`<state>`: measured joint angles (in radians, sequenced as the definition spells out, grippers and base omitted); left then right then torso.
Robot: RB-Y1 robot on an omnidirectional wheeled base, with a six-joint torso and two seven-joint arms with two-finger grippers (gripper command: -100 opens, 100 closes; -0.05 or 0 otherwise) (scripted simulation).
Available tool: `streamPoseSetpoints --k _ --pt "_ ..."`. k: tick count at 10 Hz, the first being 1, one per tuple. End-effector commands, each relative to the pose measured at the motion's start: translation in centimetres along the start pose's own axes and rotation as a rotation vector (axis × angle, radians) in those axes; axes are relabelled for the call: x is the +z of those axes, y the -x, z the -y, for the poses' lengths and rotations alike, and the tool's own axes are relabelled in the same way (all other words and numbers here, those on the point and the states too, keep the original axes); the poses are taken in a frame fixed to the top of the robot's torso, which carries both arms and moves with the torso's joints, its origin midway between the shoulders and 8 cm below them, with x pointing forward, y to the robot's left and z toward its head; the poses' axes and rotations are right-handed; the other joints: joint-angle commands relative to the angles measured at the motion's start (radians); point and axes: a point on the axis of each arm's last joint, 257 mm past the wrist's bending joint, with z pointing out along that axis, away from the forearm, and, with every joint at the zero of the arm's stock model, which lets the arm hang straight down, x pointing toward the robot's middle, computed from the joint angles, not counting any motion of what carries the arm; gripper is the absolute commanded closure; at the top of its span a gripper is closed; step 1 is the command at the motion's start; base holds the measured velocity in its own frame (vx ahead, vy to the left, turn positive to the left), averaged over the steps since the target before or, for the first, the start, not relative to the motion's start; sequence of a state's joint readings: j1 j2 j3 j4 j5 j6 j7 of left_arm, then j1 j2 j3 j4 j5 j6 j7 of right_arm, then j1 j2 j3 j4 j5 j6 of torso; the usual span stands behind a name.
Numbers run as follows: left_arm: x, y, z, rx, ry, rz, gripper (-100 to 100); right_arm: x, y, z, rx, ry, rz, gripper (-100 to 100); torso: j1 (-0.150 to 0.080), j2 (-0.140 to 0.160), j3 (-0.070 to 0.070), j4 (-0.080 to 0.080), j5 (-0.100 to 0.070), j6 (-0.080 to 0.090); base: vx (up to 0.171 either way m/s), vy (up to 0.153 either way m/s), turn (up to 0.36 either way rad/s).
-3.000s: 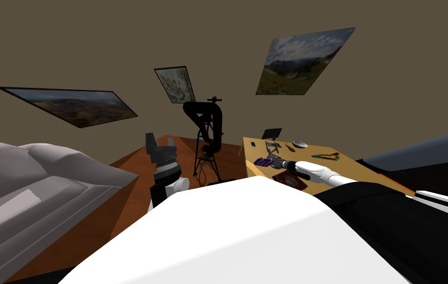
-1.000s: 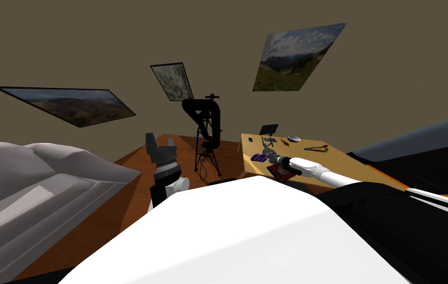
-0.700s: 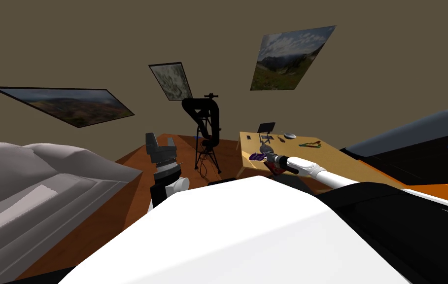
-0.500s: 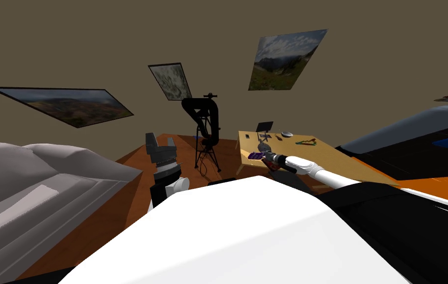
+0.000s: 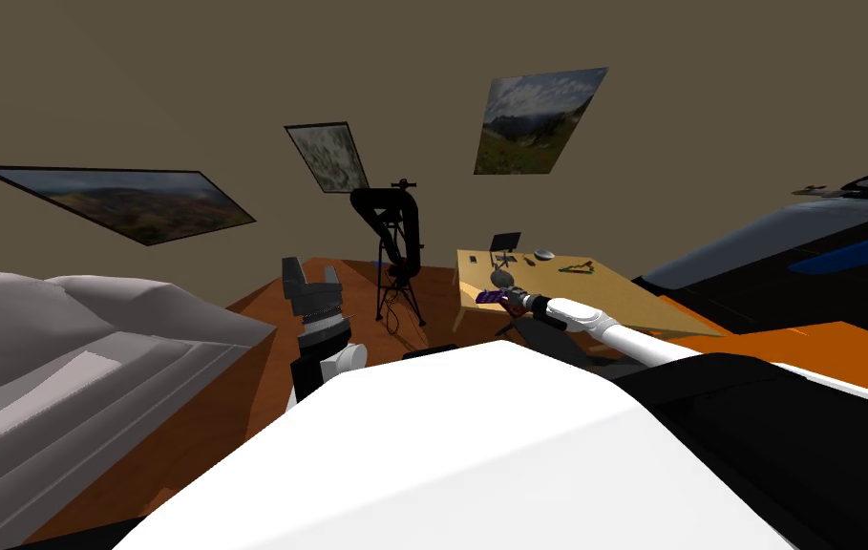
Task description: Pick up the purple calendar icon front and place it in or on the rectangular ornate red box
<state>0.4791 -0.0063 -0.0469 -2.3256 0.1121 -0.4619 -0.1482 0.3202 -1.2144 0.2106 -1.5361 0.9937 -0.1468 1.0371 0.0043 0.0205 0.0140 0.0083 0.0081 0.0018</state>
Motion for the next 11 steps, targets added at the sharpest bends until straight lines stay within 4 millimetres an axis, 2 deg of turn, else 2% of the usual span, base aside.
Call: streamPoseSetpoints --k 1,3,5,6,11 --pt "0.0 0.0 0.0 0.000 0.000 0.000 0 -0.1 0.7 1.6 -0.033 -0.024 0.014 100 0.000 0.000 0.000 0.000 0.000 0.000 -0.140 -0.078 -0.003" --pt "0.0 0.0 0.0 0.000 0.000 0.000 0 0.0 1.1 4.1 -0.062 -0.059 0.025 100 -0.002 -0.003 -0.002 0.000 0.000 0.000 -0.126 -0.147 0.032" --pt "0.0 0.0 0.0 0.000 0.000 0.000 0 -0.1 1.3 5.7 -0.071 -0.075 0.035 100 -0.010 -0.007 -0.003 0.000 -0.001 0.000 -0.048 -0.264 0.041" --pt "0.0 0.0 0.0 0.001 0.000 0.000 0 -0.2 1.4 6.1 -0.072 -0.078 0.039 100 -0.015 -0.009 -0.004 0.000 -0.001 0.000 -0.023 -0.276 0.053" --pt "0.0 0.0 0.0 0.000 0.000 0.000 0 -0.6 1.6 8.2 -0.071 -0.082 0.058 100 -0.010 -0.009 -0.004 0.000 -0.001 0.001 -0.037 -0.202 0.044"
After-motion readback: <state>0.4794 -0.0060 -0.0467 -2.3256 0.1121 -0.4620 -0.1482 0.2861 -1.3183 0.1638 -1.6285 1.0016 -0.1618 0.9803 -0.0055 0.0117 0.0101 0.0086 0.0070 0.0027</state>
